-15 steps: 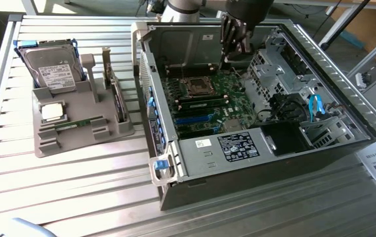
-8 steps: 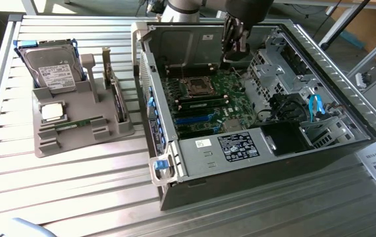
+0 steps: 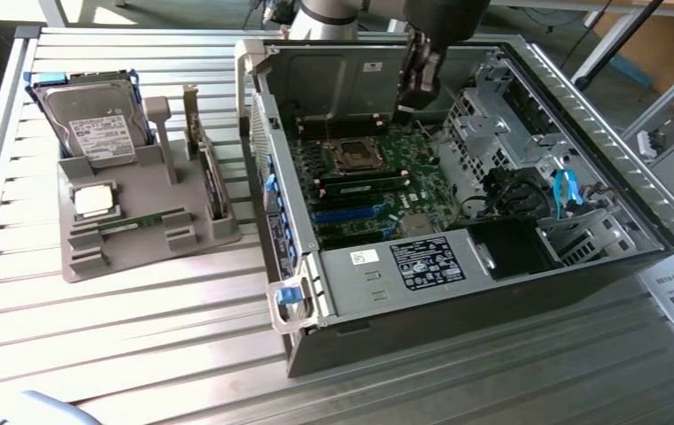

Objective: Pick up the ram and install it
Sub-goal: 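Press down the ram until it locks into place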

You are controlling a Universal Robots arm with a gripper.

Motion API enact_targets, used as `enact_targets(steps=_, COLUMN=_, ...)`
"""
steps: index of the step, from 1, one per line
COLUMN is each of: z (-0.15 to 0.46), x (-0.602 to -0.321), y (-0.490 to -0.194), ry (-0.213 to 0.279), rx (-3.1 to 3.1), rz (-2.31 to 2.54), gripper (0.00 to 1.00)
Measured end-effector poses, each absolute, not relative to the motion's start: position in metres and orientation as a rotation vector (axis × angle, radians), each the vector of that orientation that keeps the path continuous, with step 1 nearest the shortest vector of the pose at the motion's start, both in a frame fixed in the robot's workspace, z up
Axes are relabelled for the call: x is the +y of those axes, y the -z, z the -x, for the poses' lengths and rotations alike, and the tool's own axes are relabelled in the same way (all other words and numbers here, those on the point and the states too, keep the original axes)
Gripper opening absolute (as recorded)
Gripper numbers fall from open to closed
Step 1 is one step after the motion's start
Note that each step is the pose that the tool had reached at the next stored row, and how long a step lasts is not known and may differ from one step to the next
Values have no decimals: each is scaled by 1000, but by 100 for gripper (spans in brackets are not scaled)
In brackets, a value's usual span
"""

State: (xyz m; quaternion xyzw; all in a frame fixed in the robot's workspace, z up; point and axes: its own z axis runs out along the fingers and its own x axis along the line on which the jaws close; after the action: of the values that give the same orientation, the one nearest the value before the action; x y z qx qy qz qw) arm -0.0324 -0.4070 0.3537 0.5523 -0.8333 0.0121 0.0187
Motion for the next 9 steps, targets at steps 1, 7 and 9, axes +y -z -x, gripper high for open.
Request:
enact_targets(steps=1, z=32, x=-407, y=-354, ry=-37, rx=-2601, rz=-1694, gripper=10)
enact_targets(steps=7, z=32, x=-407, y=-354, ry=-34, rx=-2680, rz=-1563, gripper=10)
enact_targets(steps=9, z=32, x=-407, y=-354, ry=-33, rx=-2705, rz=-1519, gripper=10)
